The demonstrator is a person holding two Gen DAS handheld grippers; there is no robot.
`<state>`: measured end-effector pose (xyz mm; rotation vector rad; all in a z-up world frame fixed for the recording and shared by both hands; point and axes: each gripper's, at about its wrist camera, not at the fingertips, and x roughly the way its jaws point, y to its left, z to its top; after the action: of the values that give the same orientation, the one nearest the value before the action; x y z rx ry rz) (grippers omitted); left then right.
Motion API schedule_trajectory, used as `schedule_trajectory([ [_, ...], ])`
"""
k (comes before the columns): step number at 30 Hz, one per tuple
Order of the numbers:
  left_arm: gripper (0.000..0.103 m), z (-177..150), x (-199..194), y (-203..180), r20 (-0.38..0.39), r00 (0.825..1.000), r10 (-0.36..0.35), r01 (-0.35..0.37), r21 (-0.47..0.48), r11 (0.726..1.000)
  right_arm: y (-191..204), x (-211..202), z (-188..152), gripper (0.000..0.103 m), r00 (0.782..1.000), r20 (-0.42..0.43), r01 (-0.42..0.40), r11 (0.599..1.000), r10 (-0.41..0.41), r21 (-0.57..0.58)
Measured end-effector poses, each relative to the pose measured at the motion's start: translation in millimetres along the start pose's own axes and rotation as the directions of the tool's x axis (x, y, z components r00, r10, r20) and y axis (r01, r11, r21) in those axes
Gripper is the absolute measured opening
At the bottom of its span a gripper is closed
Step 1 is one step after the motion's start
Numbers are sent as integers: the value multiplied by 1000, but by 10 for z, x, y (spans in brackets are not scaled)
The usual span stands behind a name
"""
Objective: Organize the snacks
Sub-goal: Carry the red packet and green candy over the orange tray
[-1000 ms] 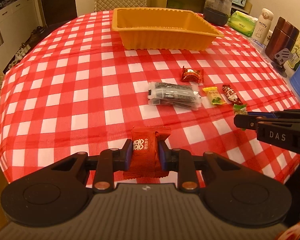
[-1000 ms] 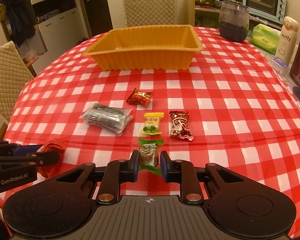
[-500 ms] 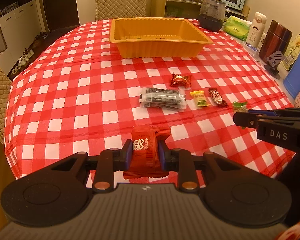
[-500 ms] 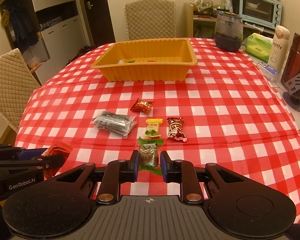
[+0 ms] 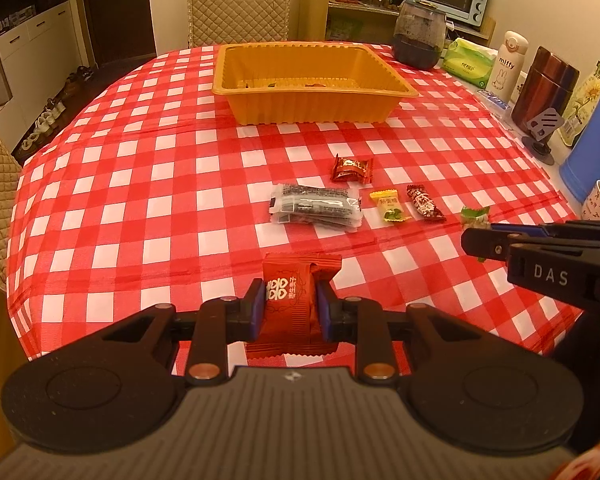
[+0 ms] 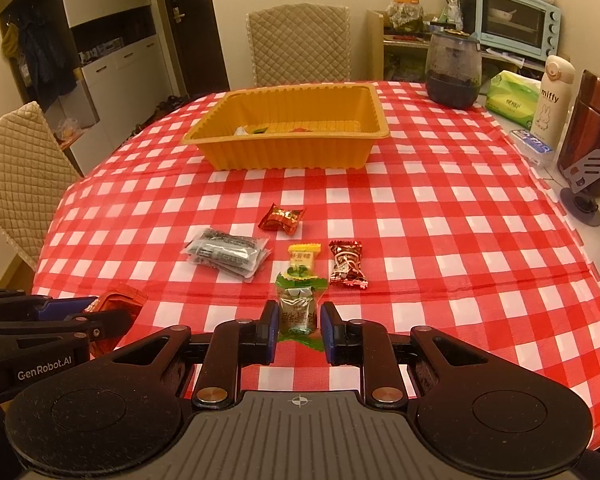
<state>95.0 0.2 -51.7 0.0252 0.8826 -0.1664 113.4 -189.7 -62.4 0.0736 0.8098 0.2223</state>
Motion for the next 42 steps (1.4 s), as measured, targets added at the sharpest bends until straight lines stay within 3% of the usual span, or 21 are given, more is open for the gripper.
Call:
schedule_trajectory([
  [13,24,145,48,-15,16,1000,-15,15,1,1000,-33,34,75,23,1000,4,12,1000,-12,-4],
  [26,24,564,176,-20,62,998,-29,29,4,1000,-128,126,377,23,999,37,27,1000,-26,-15],
  [42,24,1415,504,106,135,990,-34,31,21,999,-259,458,1241,23,995,99,9,1000,-6,-30],
])
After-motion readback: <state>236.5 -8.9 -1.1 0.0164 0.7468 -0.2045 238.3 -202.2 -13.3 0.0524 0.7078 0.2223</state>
